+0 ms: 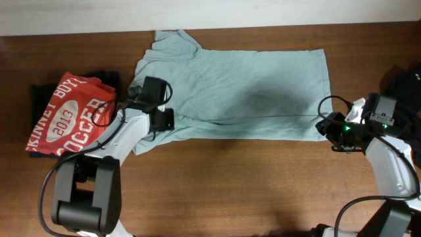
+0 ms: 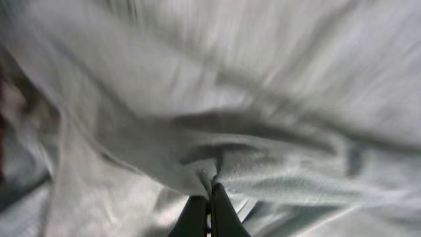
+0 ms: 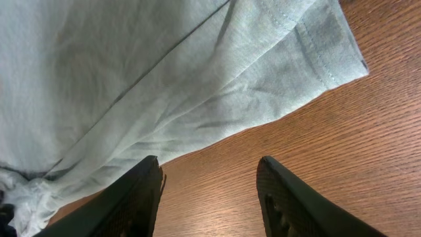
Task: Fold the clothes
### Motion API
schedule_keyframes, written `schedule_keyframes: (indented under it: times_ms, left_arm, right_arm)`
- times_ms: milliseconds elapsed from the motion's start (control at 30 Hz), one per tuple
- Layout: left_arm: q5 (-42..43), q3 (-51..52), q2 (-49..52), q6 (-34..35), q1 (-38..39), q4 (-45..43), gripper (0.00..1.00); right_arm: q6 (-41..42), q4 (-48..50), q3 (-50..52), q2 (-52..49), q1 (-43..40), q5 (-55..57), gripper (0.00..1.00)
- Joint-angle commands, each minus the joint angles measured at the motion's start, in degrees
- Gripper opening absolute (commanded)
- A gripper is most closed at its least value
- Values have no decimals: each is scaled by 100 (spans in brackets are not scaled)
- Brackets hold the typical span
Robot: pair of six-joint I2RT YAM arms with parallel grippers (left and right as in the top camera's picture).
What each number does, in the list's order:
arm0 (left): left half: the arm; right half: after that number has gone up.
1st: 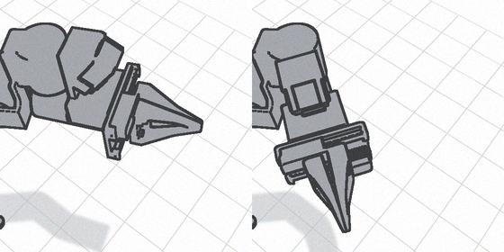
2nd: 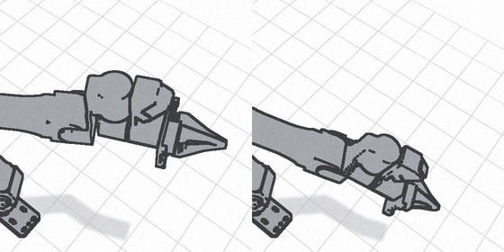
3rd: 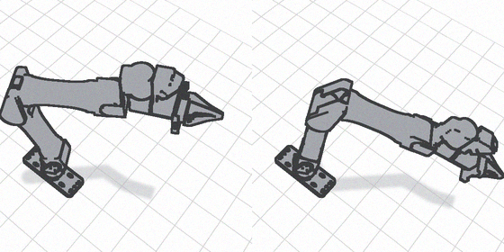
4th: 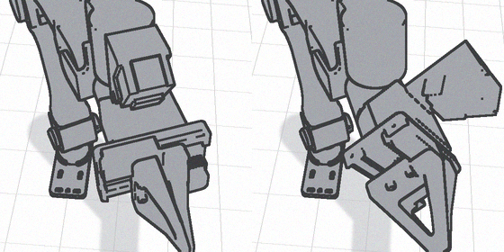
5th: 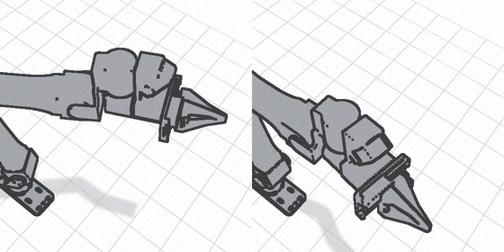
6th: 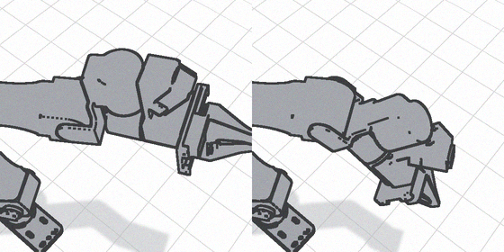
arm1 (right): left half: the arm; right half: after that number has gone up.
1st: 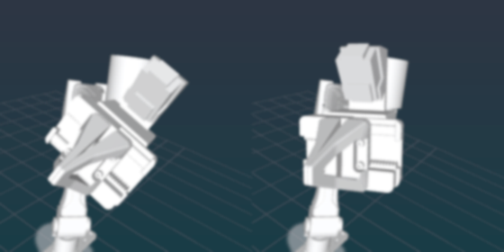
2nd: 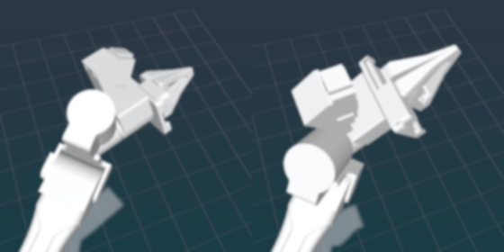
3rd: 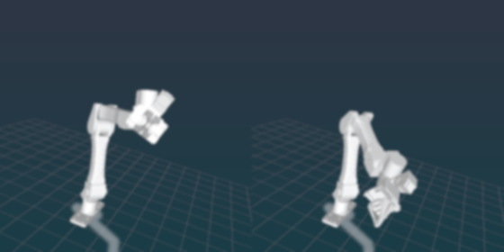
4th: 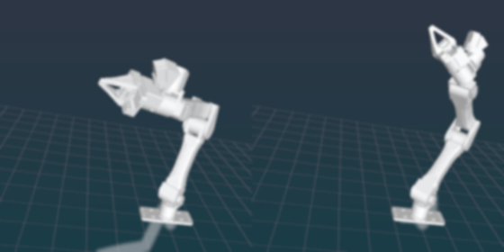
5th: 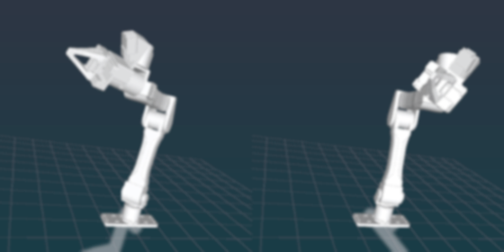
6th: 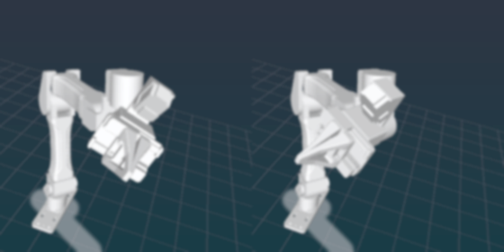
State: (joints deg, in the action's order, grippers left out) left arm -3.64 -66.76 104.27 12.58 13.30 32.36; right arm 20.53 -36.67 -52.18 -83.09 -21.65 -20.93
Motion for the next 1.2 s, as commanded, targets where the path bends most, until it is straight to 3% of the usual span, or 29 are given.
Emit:
schedule_keyframes:
  times_ms: [0,433,567,733,833,1100,1167]
  left_arm:
    - [-44,-284,-229,-210,-35,-201,1]
    - [-22,-282,-201,-291,-35,-1375,1]
    - [-22,-282,-201,-291,-35,-1521,14]
    - [-24,-282,-201,-330,-35,-1528,47]
    - [-26,-282,-201,-332,-35,-1532,55]
    - [-133,-269,-199,-348,-35,-442,57]
    - [-341,-254,-138,-348,-37,-505,58]
  right_arm:
    - [-83,9,-63,28,37,-48,51]
    - [-83,22,-66,28,37,-50,50]
    - [-83,22,-66,28,37,-50,50]
    - [-83,22,-63,28,37,-50,50]
    - [-83,20,-66,28,37,-50,50]
    - [-83,-24,-63,28,37,-50,50]
    - [-83,2,-63,28,37,-50,50]
